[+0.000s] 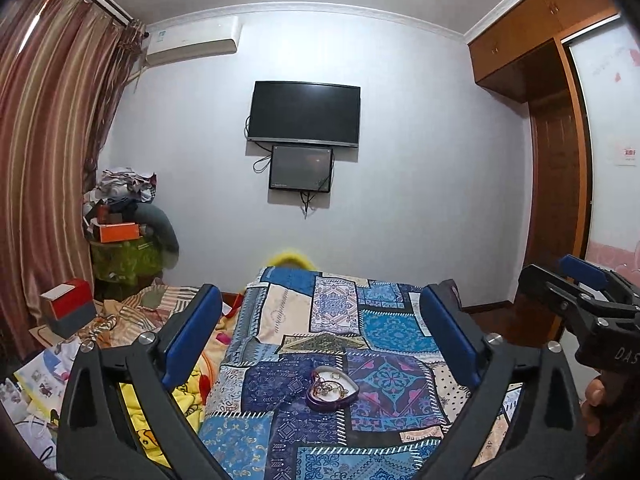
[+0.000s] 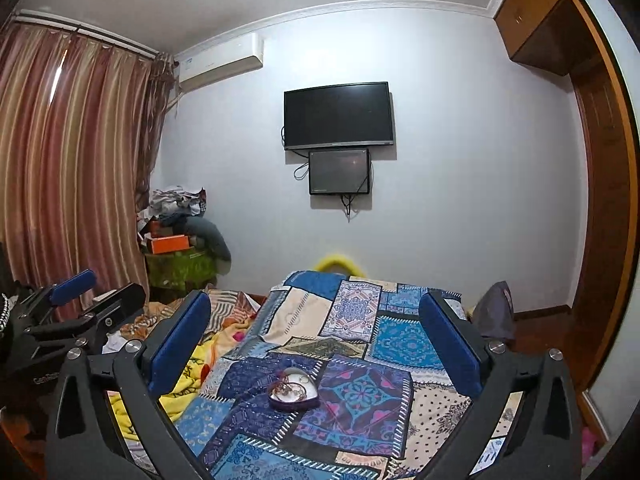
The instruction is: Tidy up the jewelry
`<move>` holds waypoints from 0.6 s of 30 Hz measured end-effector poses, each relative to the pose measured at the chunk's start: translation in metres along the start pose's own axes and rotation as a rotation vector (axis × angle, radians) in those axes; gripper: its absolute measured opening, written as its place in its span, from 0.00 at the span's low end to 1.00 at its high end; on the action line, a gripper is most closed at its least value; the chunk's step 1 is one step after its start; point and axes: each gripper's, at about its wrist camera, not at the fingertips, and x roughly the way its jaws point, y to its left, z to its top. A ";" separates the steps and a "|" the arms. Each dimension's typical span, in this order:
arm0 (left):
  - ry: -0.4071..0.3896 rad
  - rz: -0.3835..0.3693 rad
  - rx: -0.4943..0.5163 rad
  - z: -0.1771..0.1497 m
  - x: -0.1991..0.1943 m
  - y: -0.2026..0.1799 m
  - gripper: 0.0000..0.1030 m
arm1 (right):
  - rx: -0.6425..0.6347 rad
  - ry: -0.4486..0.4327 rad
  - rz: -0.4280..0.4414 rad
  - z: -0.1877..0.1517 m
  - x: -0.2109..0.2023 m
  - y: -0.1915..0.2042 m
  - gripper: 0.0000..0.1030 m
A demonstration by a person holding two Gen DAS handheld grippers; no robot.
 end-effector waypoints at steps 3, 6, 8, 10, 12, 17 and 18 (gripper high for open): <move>-0.001 0.002 0.002 -0.001 -0.002 -0.002 0.97 | 0.004 0.004 0.006 -0.001 0.000 0.000 1.00; -0.002 0.002 0.003 0.000 -0.003 -0.003 0.97 | 0.005 0.007 0.011 -0.002 0.000 -0.001 1.00; -0.002 0.003 0.003 0.000 -0.003 -0.003 0.97 | 0.005 0.010 0.013 -0.003 -0.001 0.000 1.00; -0.001 0.004 0.003 0.000 -0.004 -0.002 0.97 | 0.006 0.013 0.014 -0.003 0.000 0.000 1.00; 0.000 0.003 0.001 0.000 -0.004 -0.002 0.97 | 0.008 0.017 0.015 -0.003 -0.001 -0.001 1.00; 0.002 0.005 0.002 0.001 -0.004 -0.003 0.97 | 0.017 0.026 0.020 -0.003 -0.001 -0.002 1.00; 0.002 0.004 0.001 0.001 -0.004 -0.002 0.97 | 0.019 0.027 0.021 -0.003 0.000 -0.003 1.00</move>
